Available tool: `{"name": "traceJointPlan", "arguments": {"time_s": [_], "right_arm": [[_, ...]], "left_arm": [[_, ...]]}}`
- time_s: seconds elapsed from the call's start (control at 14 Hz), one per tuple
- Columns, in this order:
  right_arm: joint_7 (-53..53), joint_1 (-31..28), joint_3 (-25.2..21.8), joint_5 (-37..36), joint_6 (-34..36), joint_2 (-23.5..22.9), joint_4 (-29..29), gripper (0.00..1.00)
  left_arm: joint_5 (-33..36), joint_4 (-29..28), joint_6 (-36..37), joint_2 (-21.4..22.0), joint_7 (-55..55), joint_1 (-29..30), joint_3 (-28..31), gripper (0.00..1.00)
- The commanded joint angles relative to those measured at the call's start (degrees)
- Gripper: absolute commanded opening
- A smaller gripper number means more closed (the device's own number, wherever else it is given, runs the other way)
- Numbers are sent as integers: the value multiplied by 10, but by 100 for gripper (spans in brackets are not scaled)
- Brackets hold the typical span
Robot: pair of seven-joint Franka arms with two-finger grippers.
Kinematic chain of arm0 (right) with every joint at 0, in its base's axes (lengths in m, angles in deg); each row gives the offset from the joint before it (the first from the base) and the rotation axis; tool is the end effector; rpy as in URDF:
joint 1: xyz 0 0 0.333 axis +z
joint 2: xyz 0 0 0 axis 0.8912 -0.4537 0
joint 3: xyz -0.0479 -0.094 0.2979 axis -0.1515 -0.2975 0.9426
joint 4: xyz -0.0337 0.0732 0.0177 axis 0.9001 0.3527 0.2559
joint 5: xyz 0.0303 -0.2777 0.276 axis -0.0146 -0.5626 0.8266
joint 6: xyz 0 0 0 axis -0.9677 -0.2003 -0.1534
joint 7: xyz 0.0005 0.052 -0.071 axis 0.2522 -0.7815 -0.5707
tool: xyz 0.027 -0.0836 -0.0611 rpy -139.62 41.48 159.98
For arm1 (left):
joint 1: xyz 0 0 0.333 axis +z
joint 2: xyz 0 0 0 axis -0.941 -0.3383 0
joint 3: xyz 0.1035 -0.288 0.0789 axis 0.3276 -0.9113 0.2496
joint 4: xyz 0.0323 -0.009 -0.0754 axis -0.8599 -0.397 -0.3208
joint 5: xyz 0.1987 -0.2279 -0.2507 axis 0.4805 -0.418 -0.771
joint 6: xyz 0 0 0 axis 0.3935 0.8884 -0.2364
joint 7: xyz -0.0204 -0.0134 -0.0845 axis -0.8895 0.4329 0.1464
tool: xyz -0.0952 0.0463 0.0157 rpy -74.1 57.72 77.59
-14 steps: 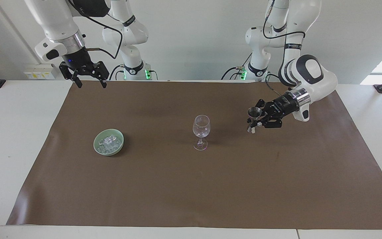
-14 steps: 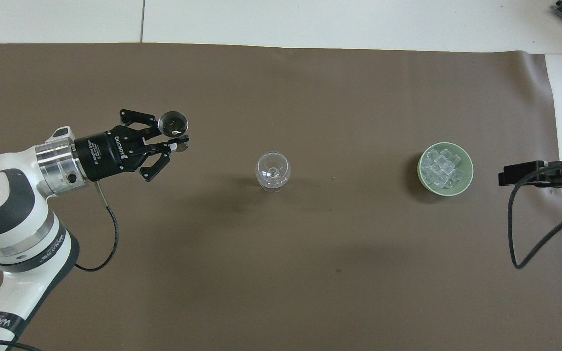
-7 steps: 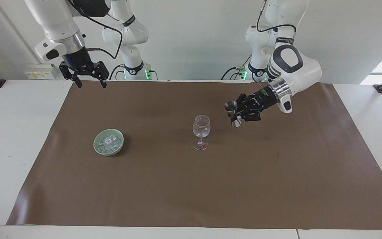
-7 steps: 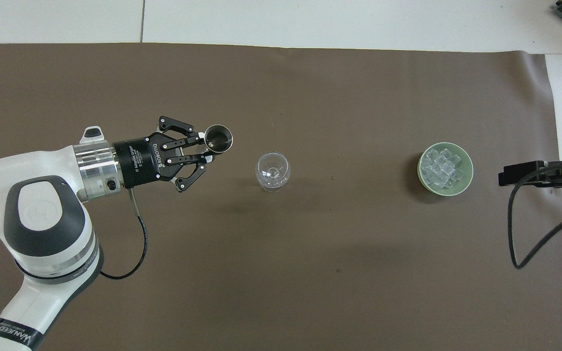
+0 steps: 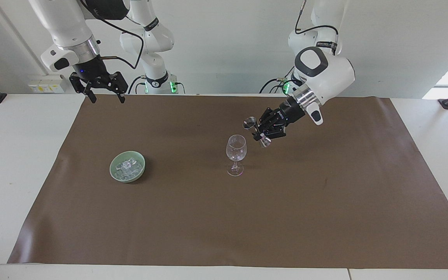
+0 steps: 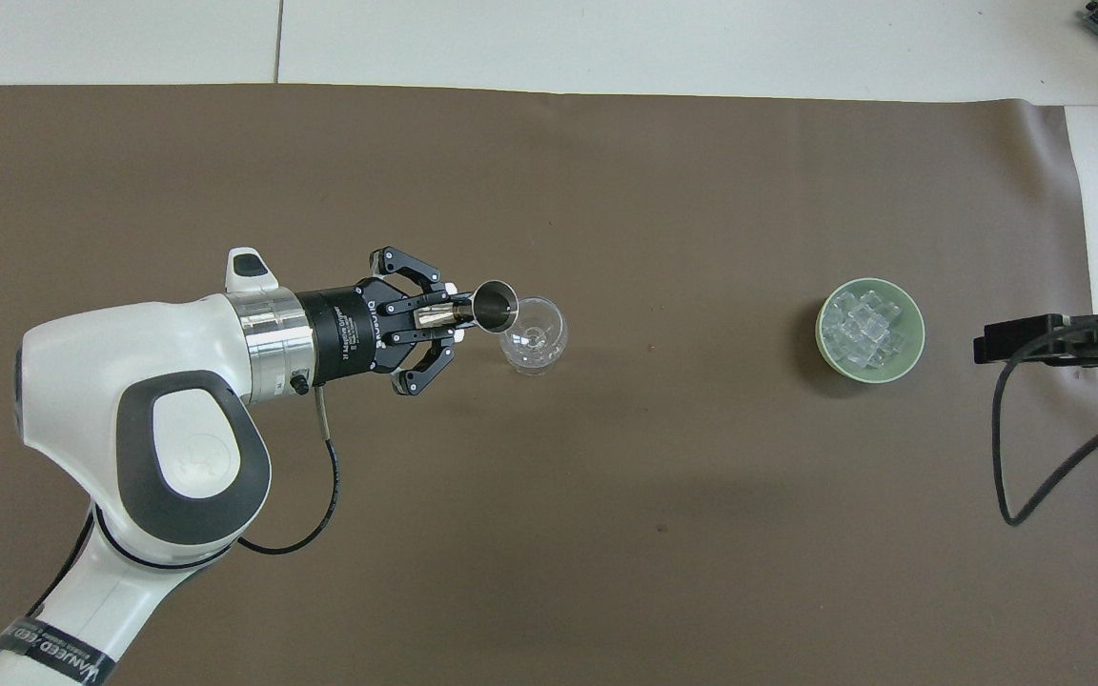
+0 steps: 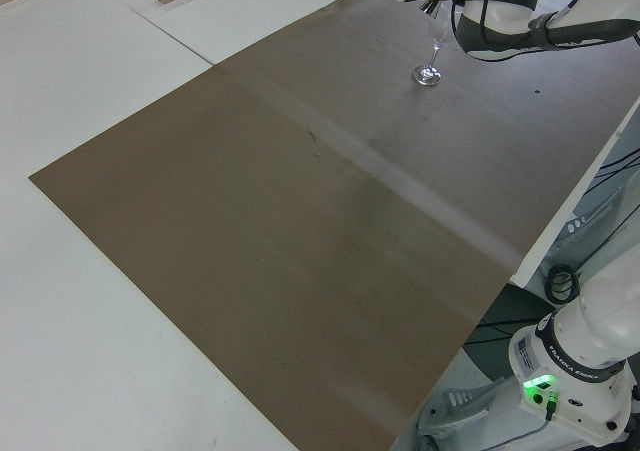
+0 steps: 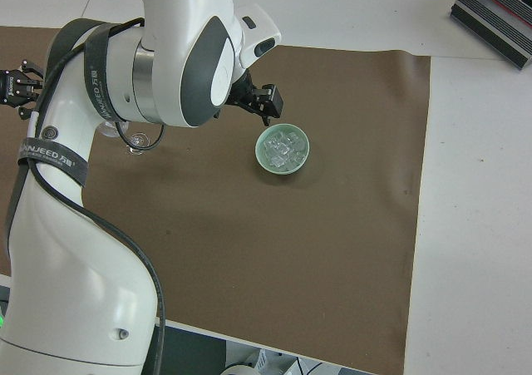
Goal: Pour wine and add ice with both arms
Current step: 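Tilt the jigger over the clear glass with the left gripper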
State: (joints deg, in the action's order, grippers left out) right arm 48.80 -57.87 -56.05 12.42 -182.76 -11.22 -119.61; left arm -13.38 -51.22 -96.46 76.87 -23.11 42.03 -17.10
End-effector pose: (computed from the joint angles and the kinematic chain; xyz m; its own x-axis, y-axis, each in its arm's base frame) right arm 0.5154 -0.0092 0.6161 0.9984 -0.0473 0.0312 -0.0461 -0.9983 -0.0368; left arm 0.5122 -0.2499 0.4637 0.1448 0.6473 -0.7483 0.9627 0.0826 0.2577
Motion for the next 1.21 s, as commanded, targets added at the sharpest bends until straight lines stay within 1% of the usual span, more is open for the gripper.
{"name": "traceJointPlan", "arguments": {"time_s": [0.0,0.21,0.43,0.64,1.0,1.14], "right_arm": [[-2,1,0,-5,-3,12,-14,100],[-2,1,0,-5,-3,12,-13,100],[-2,1,0,-5,-3,12,-13,100],[-2,1,0,-5,-3,12,-13,100],[-2,1,0,-5,-3,12,-13,100],[-2,1,0,-5,-3,12,-13,100]], "left_arm": [[80,14,-24,-10,-52,-20,7,0],[164,32,-24,-21,-99,-29,7,0],[274,44,-25,-29,-155,-40,7,0],[349,67,-25,-40,-213,-41,7,0],[457,78,-25,-47,-287,-55,7,0],[514,86,-23,-49,-333,-62,7,0]]}}
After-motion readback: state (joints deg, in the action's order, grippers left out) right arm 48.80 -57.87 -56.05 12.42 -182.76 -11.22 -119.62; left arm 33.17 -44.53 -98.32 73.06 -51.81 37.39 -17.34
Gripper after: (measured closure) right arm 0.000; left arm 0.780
